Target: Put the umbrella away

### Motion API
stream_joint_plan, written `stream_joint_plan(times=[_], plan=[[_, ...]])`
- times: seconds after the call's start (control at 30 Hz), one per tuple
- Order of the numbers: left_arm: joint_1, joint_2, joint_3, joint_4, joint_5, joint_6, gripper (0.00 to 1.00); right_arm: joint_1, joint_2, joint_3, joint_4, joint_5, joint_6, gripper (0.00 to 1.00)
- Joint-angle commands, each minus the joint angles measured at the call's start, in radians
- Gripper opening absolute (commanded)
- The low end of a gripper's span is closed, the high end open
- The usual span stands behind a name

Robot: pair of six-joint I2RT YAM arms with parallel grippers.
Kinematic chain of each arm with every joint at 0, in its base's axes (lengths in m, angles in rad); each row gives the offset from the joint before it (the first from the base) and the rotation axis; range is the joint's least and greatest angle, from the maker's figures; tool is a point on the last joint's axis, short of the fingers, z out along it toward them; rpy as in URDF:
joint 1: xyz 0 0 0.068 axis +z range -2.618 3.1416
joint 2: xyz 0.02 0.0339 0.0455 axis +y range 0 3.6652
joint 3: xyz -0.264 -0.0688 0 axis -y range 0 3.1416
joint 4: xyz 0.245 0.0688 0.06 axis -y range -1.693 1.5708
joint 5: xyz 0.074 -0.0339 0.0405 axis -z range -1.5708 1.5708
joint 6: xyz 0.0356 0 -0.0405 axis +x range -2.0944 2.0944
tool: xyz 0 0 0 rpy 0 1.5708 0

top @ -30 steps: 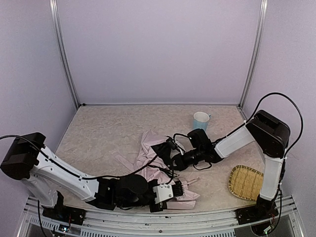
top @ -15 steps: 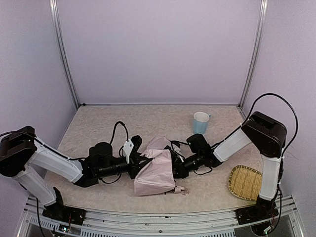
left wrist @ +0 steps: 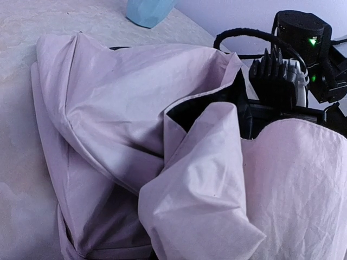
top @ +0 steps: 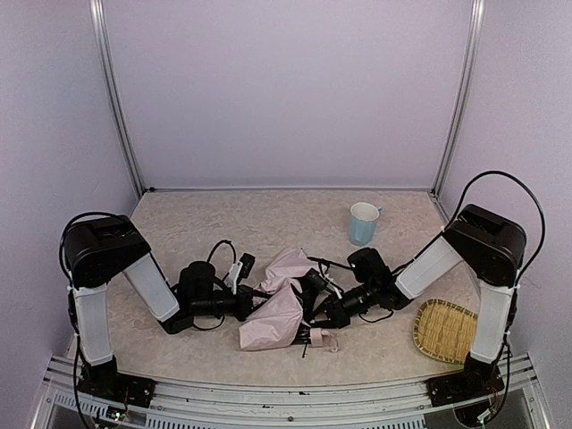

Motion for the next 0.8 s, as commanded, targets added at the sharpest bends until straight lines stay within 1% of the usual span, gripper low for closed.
stream_joint_plan(times=[0.0,0.03,0.13,0.23,0.3,0.37,0.43,0.53,0.63,0.7,0.77], plan=[[-0.001,0.04,-0.004,-0.098,-0.019,-0.013,0.0,-0.008,-0.111,-0.135,-0.051,0.191,0.084,0.16],[-0.007,0.036,-0.002,-0.124,-0.026,0.002,0.0,-0.008,-0.141,-0.153,-0.049,0.218,0.098,0.24],[-0.025,0.031,0.005,-0.173,-0.03,0.03,0.0,-0.008,-0.236,-0.183,-0.098,0.306,0.102,0.34],[-0.038,0.039,0.015,-0.175,-0.019,0.039,0.0,-0.007,-0.35,-0.176,-0.229,0.432,0.066,0.38],[-0.047,0.043,0.029,-0.199,-0.02,0.043,0.0,0.011,-0.454,-0.155,-0.326,0.534,0.027,0.39],[-0.058,0.045,0.044,-0.22,-0.025,0.067,0.0,0.06,-0.55,-0.132,-0.401,0.66,-0.033,0.4],[-0.071,0.043,0.054,-0.227,-0.03,0.072,0.0,0.119,-0.619,-0.107,-0.444,0.726,-0.098,0.43],[-0.087,0.036,0.068,-0.245,-0.053,0.093,0.0,0.177,-0.682,-0.104,-0.466,0.72,-0.174,0.54],[-0.099,0.016,0.075,-0.283,-0.071,0.116,0.0,0.19,-0.69,-0.114,-0.491,0.684,-0.201,0.66],[-0.107,0.004,0.076,-0.301,-0.087,0.135,0.0,0.193,-0.687,-0.132,-0.481,0.635,-0.211,0.72],[-0.112,-0.002,0.078,-0.314,-0.093,0.144,0.0,0.194,-0.694,-0.169,-0.436,0.578,-0.21,0.76]])
